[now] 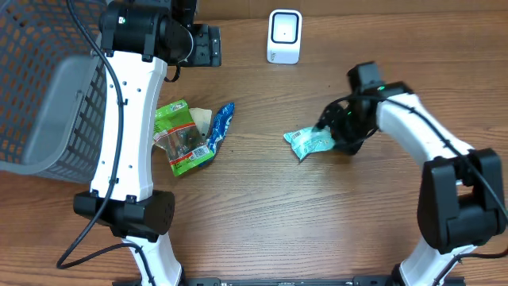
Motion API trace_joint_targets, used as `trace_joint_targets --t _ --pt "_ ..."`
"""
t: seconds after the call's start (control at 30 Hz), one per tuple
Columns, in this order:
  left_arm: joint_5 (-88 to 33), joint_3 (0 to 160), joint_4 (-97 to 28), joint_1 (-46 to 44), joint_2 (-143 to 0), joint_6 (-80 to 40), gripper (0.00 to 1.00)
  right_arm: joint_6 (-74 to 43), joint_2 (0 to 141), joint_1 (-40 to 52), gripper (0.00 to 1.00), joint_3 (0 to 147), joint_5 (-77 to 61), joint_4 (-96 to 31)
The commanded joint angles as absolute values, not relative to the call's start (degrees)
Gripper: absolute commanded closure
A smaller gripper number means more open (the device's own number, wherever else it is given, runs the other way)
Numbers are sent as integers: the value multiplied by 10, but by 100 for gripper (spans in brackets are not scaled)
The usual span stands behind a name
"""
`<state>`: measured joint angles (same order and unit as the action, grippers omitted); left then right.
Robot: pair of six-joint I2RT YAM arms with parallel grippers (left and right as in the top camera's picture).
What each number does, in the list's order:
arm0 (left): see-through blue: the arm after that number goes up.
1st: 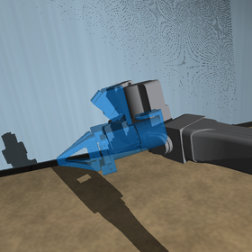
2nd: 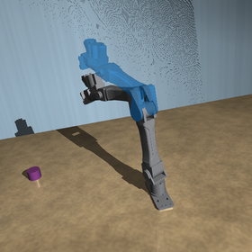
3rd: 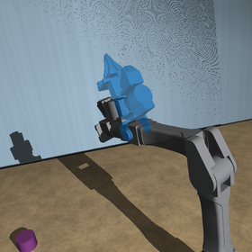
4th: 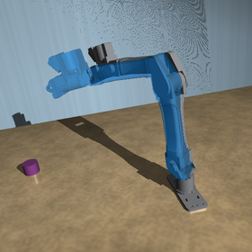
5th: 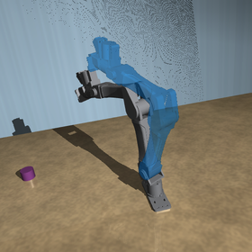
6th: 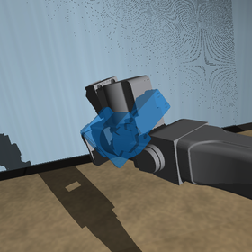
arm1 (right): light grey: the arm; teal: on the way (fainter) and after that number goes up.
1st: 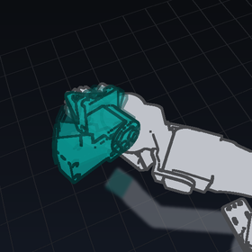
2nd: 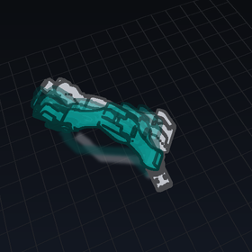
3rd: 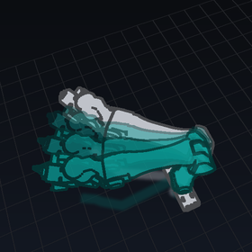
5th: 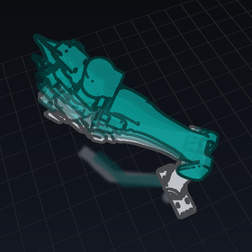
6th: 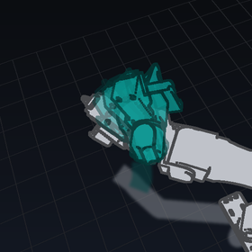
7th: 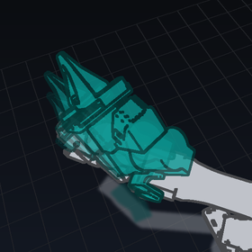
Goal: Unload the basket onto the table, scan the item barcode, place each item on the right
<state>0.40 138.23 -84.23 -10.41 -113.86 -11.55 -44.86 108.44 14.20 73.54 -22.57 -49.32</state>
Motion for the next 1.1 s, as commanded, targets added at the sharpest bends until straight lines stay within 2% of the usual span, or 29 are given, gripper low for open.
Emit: trace_joint_targets --t 0.0,0.2,0.7,0.8,0.93,1.07 --pt "0 1380 -840 -106 -1140 -103 16 -554 1074 176 28 703 -227 -467" --pt "-1 1380 -842 -106 -1140 -103 16 -603 1074 193 28 686 -168 -404" --pt "-1 1380 -849 -106 -1140 -103 16 -581 1074 174 28 686 -72 -362" --pt "-1 1380 -849 -106 -1140 -103 16 -581 1074 174 36 686 -59 -360" --pt "-1 1380 -849 -106 -1140 -103 17 -581 1074 176 64 686 -52 -360" --pt "-1 1380 -849 -106 -1140 -103 16 -568 1074 177 74 686 -56 -354"
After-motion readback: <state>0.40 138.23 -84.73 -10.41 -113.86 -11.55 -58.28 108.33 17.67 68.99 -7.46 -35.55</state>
